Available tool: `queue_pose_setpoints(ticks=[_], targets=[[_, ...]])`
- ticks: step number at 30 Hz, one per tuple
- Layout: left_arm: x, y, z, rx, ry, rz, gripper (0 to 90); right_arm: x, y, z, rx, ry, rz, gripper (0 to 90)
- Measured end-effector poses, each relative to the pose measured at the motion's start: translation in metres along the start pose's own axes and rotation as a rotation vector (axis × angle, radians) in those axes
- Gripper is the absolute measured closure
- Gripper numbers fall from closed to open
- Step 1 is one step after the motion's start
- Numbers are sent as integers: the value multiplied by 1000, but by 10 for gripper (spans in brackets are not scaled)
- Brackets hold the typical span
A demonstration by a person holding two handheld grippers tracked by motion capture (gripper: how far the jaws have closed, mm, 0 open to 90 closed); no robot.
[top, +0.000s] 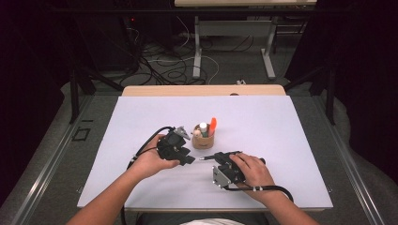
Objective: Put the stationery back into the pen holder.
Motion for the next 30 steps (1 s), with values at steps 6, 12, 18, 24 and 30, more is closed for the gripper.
queue_pose_setpoints(ticks=[6,12,18,24,30], targets=[[-9,3,13,62,14,-66,514,12,4,5,21,-135,-14,795],[-17,4,25,99,24,-115,468,25,5,7,69,-257,-12,795],[-19,7,32,170,42,-148,443,43,1,10,161,-434,2,795],[-21,10,39,213,115,-169,382,54,-6,14,233,-606,4,795],[-24,8,47,239,170,-176,208,63,-13,16,316,-761,22,795]])
Point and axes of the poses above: each handheld gripper's, and its own axes: y roughly backward along the jaws, z roughly out of its underside, x roughly to its right, the point moved 1 cm from there along -y, roughly forward along the jaws, and after that the axes turned 1 degree about -x, right-handed, at the moved point
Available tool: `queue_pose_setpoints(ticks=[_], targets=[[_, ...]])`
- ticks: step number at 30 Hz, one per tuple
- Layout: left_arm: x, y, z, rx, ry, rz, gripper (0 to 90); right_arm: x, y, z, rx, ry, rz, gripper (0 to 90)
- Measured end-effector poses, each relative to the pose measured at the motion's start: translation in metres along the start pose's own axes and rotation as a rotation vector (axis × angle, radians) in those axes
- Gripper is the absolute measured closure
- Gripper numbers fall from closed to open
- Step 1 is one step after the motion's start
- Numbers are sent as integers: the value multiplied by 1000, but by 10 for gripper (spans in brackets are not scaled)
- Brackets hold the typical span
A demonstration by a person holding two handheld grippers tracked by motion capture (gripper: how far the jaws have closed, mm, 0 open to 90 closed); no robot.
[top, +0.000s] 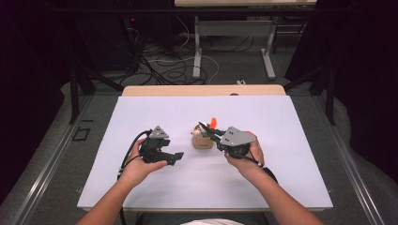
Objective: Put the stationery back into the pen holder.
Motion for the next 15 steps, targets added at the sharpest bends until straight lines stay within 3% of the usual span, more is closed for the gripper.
queue_pose_setpoints(ticks=[7,15], targets=[[-4,0,5,22,50,3,98,5,-9,-4,86,-135,6,795],[-5,1,8,45,43,-12,4,12,-22,-3,147,-228,31,795]])
Point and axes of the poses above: each handheld gripper's, and its own axes: y roughly backward along the jaws, z roughly out of its underside, x roughly to its right, the point moved 1 cm from there along -y, roughly forward along the jaws, and after that the axes turned 1 degree about -x, right-handed, at the moved point
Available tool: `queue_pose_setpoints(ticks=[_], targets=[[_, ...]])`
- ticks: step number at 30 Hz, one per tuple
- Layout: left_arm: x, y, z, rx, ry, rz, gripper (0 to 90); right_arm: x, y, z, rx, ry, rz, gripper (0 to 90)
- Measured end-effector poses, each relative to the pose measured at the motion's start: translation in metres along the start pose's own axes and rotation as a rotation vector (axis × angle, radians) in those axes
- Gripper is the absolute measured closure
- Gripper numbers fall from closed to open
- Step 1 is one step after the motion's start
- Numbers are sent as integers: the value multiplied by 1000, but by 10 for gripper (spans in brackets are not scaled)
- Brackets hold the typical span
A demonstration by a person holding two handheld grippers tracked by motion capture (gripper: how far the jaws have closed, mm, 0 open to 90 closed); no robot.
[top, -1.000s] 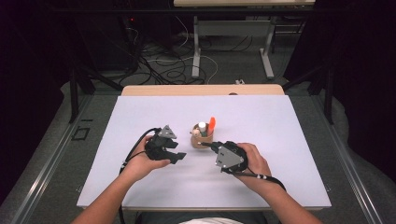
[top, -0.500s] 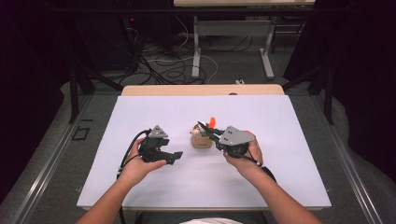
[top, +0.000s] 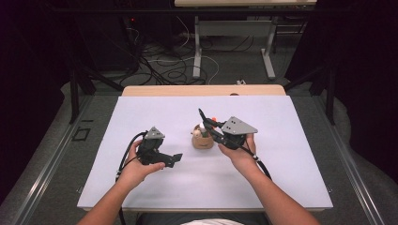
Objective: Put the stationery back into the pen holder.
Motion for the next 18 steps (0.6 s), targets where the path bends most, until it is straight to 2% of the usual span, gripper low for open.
queue_pose_setpoints(ticks=[6,7,9,14,18], targets=[[2,1,2,16,-5,10,3,-2,-10,0,41,-9,12,794],[2,2,3,18,-10,11,3,-2,-12,0,46,-22,11,795],[3,1,4,20,-1,18,3,-3,-15,1,53,-21,16,794],[2,1,6,16,-4,20,3,-3,-22,5,44,-12,23,794],[1,1,6,20,-3,23,3,-3,-24,9,44,-25,29,794]])
Point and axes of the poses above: each handheld gripper's, and its own axes: y roughly backward along the jaws, z roughly out of its underside, x roughly to its right, the point moved 1 cm from there along -y, roughly forward along the jaws, and after that the axes turned 1 degree about -x, right-handed, at the moved point
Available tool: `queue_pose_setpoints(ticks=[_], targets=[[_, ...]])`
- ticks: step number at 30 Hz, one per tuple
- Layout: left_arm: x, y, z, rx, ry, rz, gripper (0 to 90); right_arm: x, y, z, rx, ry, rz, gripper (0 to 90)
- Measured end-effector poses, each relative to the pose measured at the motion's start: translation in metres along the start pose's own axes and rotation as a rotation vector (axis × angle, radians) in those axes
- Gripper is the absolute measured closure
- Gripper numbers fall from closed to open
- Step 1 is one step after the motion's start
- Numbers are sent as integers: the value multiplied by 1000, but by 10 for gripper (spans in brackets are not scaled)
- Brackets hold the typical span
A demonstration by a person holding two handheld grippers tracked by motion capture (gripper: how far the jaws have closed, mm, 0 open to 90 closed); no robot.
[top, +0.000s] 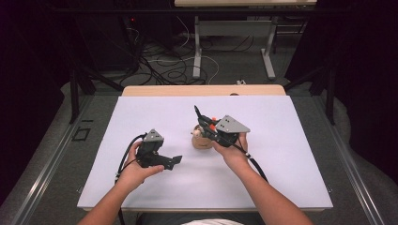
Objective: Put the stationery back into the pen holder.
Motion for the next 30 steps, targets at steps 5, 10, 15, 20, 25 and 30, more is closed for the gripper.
queue_pose_setpoints(ticks=[5,10,15,20,25,30], targets=[[0,1,0,-6,0,-6,3,-1,-1,5,-14,1,-2,794],[0,-1,1,-2,9,-1,3,0,0,11,-32,-4,-2,794],[0,-1,2,-12,-10,-4,3,0,2,19,-55,8,-2,793],[0,-1,2,-17,-9,-4,3,1,2,23,-76,15,-8,791],[-1,-1,2,-17,-9,1,3,3,4,22,-98,11,-14,690],[-1,-1,3,-20,9,1,3,7,11,19,-106,-39,-6,601]])
Point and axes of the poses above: each handheld gripper's, and its own axes: y roughly backward along the jaws, z roughly out of its underside, x roughly to its right, the point moved 1 cm from there along -y, roughly forward along the jaws, and after that the axes turned 1 degree about -x, right-handed, at the moved point
